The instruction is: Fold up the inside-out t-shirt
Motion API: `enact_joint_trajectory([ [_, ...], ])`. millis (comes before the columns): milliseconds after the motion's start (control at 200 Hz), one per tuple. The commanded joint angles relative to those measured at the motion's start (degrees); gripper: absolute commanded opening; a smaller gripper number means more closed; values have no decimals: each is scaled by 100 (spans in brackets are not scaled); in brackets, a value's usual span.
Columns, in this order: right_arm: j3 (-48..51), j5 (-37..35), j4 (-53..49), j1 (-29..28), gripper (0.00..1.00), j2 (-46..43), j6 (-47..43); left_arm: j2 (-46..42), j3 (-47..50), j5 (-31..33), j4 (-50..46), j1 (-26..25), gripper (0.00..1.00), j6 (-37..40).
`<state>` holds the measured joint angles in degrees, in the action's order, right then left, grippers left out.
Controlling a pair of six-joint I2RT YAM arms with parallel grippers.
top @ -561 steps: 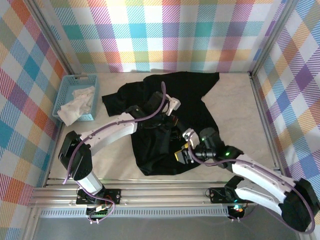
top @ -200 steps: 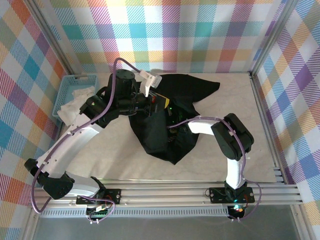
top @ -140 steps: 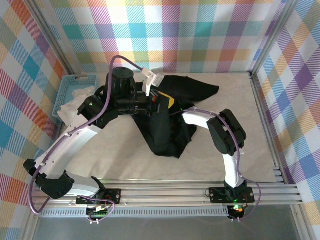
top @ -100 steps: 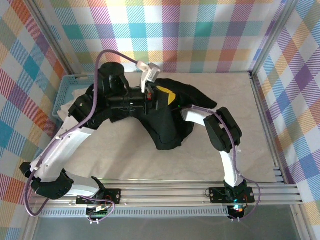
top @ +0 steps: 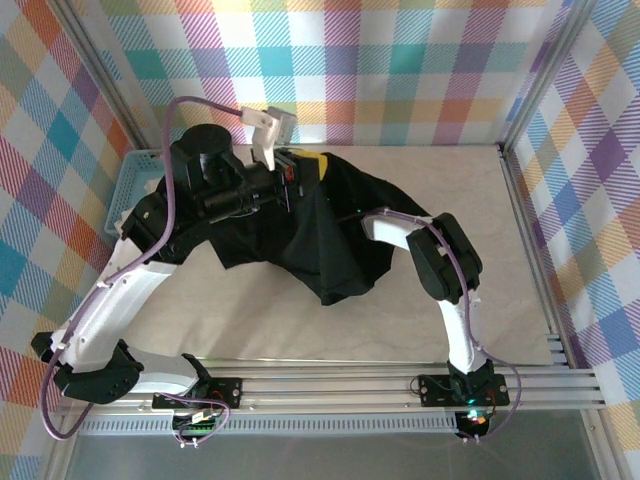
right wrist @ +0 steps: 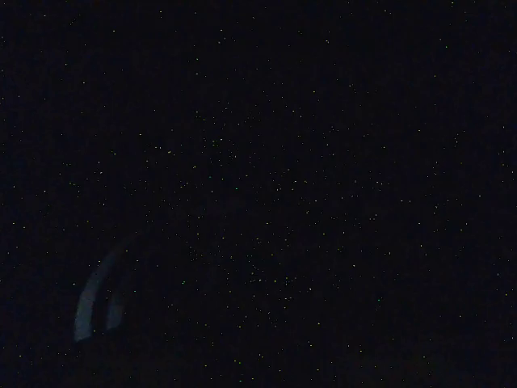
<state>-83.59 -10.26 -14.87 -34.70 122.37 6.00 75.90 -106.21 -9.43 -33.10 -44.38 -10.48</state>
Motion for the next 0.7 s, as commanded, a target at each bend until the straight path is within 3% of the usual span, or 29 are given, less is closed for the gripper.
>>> enact_joint_trajectory([
  [0,461,630,-439,174,17,3,-142,-312,11,1509,169,51,0,186],
  [100,785,1216,-117,329,0,-567,-227,-282,98,2235,127,255,0,212],
  [345,1399,2231,426,345,0,-2158,-391,147,436,3323,124,996,0,301],
  [695,1425,3612,969,270,0,-2749,50,2086,408,2740,134,2211,0,-105],
])
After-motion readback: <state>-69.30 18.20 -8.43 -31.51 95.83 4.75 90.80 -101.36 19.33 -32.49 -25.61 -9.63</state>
